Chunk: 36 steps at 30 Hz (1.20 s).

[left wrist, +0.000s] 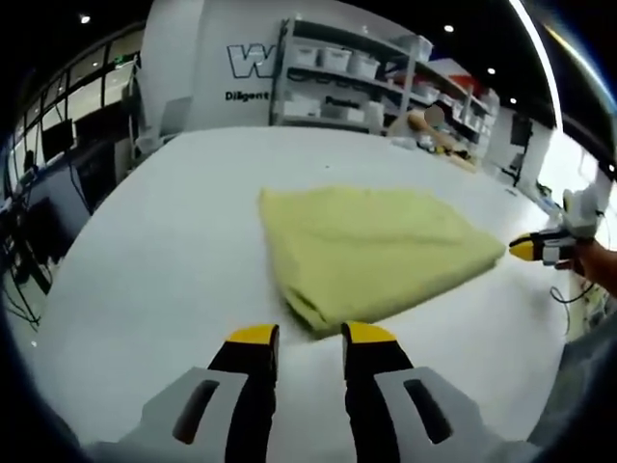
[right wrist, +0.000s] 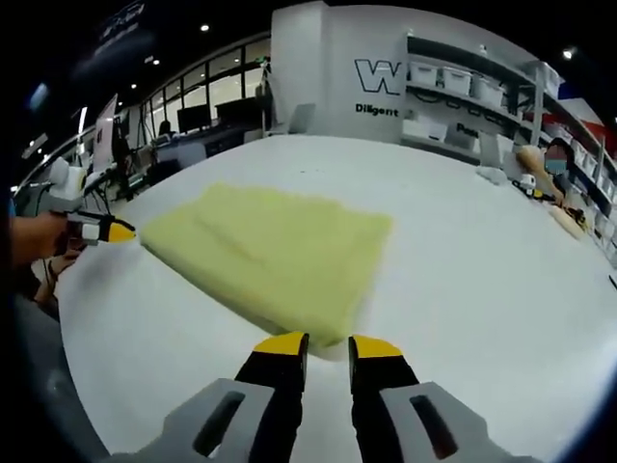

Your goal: Fold the garment on the visible template until the final outline fits inside the template.

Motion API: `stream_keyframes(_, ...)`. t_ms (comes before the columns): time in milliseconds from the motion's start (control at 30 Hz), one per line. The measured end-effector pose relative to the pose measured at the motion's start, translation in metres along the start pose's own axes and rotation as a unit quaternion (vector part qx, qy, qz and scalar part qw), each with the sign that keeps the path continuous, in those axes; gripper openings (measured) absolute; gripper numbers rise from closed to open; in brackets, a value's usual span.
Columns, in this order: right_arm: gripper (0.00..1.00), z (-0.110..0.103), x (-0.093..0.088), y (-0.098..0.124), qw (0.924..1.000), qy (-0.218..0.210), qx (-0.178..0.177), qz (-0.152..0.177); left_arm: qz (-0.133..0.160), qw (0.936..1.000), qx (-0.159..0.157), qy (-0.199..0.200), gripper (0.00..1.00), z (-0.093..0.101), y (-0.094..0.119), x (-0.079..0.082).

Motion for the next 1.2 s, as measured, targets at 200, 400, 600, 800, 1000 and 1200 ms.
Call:
stream_keyframes(200,0.15,0.003,-0.001,-0.001,1.0,0.001,-0.003,-0.002,-0.011,0.9999,-0.006,0.0,0.13,0.001,-0.008,0.0)
stream_keyframes(400,0.15,0.005,-0.003,-0.003,1.0,-0.002,-0.003,-0.006,-0.013,0.9999,-0.005,-0.007,0.11,0.003,-0.01,0.002)
stream_keyframes(600,0.15,0.004,-0.002,-0.004,1.0,0.002,-0.003,-0.006,-0.019,0.9996,-0.009,-0.019,0.06,0.004,-0.013,0.002)
stream_keyframes(800,0.15,0.006,-0.003,-0.003,1.0,-0.001,-0.004,-0.006,-0.019,0.9994,-0.01,-0.026,0.0,0.004,-0.014,0.002)
stream_keyframes(1000,0.14,0.012,-0.006,-0.003,0.9999,-0.01,-0.009,-0.009,-0.019,0.9993,-0.011,-0.03,0.0,0.003,-0.015,0.003)
stream_keyframes(1200,0.11,0.012,-0.005,-0.01,0.9999,-0.001,-0.001,-0.013,-0.021,0.9993,-0.011,-0.03,0.0,0.001,-0.016,0.003)
Point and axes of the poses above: the point that each gripper's makers call its tool centre point, and the gripper's own axes: y roughly backward along the fingers, z roughly to its right, x roughly out of its top, the point moved 9 cm from there along y, roughly backward along the fingers, and after that the axes turned 2 degrees about -z, right-handed, at the moved point
